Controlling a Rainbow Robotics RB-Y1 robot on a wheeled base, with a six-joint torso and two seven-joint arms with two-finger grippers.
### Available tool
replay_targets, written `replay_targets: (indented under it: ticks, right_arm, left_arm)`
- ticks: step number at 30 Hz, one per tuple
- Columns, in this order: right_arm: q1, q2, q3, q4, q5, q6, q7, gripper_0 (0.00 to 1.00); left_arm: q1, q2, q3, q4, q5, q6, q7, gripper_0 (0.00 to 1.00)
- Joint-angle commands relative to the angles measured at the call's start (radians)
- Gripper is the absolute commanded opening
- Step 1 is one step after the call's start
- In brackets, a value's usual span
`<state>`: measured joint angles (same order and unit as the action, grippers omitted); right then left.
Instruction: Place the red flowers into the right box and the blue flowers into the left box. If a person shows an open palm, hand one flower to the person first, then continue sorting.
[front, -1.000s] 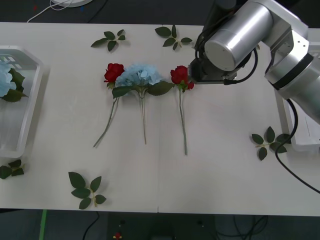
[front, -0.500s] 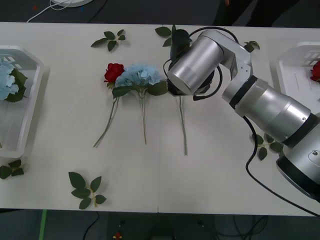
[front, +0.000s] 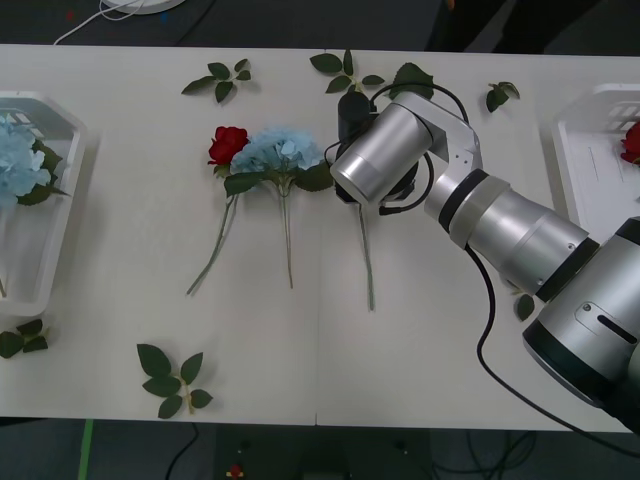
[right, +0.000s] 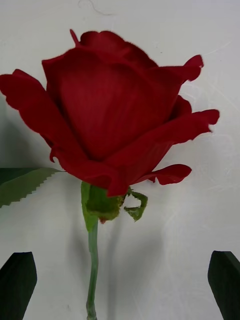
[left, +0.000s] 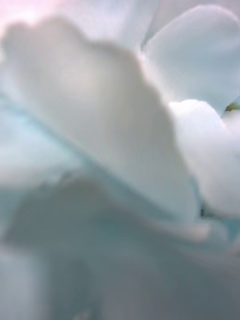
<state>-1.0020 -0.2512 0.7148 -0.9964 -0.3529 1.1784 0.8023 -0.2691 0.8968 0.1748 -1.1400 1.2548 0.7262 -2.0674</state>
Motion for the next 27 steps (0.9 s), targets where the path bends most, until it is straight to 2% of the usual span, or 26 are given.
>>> replay_targets:
  ticks: [1,10,20,21,22,23,25,27]
  right_arm:
    - [-0.046,0.027,0.04,-0.007,0.012,-0.019,-0.041,1.0]
    - [-0.052,0.055,0.066,0.101,0.014,-0.141,-0.055,1.0]
    - [-0.052,0.069,0.078,0.131,0.015,-0.181,-0.064,1.0]
    - [-0.053,0.069,0.078,0.131,0.015,-0.181,-0.064,0.87]
    - [-0.052,0.07,0.083,0.131,0.015,-0.183,-0.064,0.55]
    - [-0.052,0.07,0.086,0.131,0.015,-0.186,-0.064,0.34]
    - [-0.052,0.07,0.091,0.131,0.015,-0.191,-0.071,0.0]
    - [-0.052,0.069,0.091,0.131,0.015,-0.191,-0.074,0.0]
  left_arm:
    - [0.027,0.017,0.072,-0.026,0.046,0.002,0.027,1.0]
    - [0.028,0.017,0.244,-0.06,0.087,0.256,-0.011,1.0]
    - [0.042,0.017,0.322,-0.06,0.203,0.38,-0.023,1.0]
    - [0.044,0.019,0.324,-0.06,0.218,0.389,-0.025,1.0]
    - [0.048,0.017,0.324,-0.061,0.242,0.394,-0.026,1.0]
    - [0.051,0.019,0.324,-0.061,0.255,0.397,-0.03,1.0]
    - [0.051,0.019,0.327,-0.061,0.273,0.406,-0.03,1.0]
    - [0.051,0.019,0.33,-0.061,0.288,0.415,-0.031,1.0]
